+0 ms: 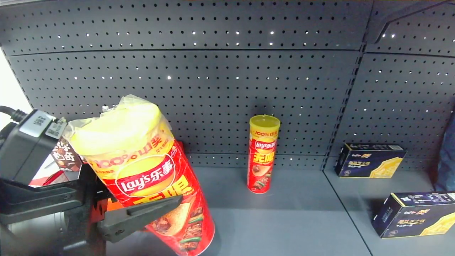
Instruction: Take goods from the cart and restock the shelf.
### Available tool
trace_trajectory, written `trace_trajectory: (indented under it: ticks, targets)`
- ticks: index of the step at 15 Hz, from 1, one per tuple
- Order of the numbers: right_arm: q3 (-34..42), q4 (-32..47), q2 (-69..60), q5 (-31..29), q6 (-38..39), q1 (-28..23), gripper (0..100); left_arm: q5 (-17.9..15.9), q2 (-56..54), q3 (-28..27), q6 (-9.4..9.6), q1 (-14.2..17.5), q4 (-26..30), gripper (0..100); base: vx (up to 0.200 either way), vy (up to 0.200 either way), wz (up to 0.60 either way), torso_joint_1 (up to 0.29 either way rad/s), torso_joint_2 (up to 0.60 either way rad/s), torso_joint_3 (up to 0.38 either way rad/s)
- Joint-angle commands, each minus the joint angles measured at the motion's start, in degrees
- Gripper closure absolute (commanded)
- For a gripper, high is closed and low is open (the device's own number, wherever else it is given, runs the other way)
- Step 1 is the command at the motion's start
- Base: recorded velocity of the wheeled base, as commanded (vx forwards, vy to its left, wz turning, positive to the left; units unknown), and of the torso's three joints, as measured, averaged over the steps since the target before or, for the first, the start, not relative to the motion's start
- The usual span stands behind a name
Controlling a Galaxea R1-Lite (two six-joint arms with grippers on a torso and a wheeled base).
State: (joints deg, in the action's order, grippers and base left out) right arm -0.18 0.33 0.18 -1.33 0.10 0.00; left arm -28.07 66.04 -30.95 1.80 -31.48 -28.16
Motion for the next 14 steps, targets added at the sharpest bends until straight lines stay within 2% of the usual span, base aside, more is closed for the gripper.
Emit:
trace_trajectory:
  ticks: [1, 9, 14]
  targets:
    - [0.01, 0.02, -0.01, 0.01, -0.01, 0.09, 0, -0.05, -0.12, 0.01, -0.05, -0.08, -0.05, 100, 0.0, 0.0, 0.0, 0.0, 0.0, 0.0]
    - [0.01, 0.02, -0.01, 0.01, -0.01, 0.09, 0, -0.05, -0.65, 0.81, 0.04, -0.08, -0.05, 100, 0.0, 0.0, 0.0, 0.0, 0.0, 0.0]
    - [0.01, 0.02, -0.01, 0.01, 0.08, 0.09, 0, -0.4, -3.9, 3.44, -0.05, 0.01, 0.04, 100, 0.0, 0.0, 0.0, 0.0, 0.0, 0.0]
